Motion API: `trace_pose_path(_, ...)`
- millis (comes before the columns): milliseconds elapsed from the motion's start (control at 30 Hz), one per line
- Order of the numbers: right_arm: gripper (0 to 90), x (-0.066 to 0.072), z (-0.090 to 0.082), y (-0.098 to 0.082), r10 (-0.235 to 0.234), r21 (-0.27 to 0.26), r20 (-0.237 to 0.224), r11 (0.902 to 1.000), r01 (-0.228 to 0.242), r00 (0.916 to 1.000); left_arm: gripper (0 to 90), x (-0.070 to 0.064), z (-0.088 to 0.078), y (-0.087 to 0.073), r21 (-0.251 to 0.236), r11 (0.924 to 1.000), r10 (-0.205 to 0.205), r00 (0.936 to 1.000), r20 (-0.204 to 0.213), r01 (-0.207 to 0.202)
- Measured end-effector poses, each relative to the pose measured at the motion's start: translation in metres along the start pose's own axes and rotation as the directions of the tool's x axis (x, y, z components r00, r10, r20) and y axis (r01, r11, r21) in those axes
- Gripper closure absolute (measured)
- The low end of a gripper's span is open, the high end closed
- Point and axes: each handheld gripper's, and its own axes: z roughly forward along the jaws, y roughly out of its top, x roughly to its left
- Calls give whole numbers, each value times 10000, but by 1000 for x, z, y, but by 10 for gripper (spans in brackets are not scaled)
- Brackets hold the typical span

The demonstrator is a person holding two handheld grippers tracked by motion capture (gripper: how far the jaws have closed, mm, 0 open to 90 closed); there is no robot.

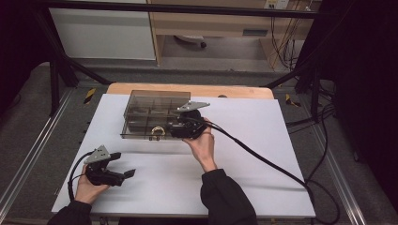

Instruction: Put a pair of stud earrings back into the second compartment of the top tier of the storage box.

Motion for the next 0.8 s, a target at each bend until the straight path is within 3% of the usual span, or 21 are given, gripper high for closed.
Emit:
trace_pose_path(367,150,-26,-48,-23,315,-367,268,9989,-305,9991,32,0,0,0,15,10000,-8,10000,-13,8)
trace_pose_path(633,45,-49,-78,-52,769,-601,232,9953,-754,9968,32,0,1,0,55,10000,8,10000,-28,-7)
trace_pose_path(800,24,-60,-93,-70,925,-762,142,9929,-912,9956,32,0,1,0,59,10000,8,10000,-26,-8)
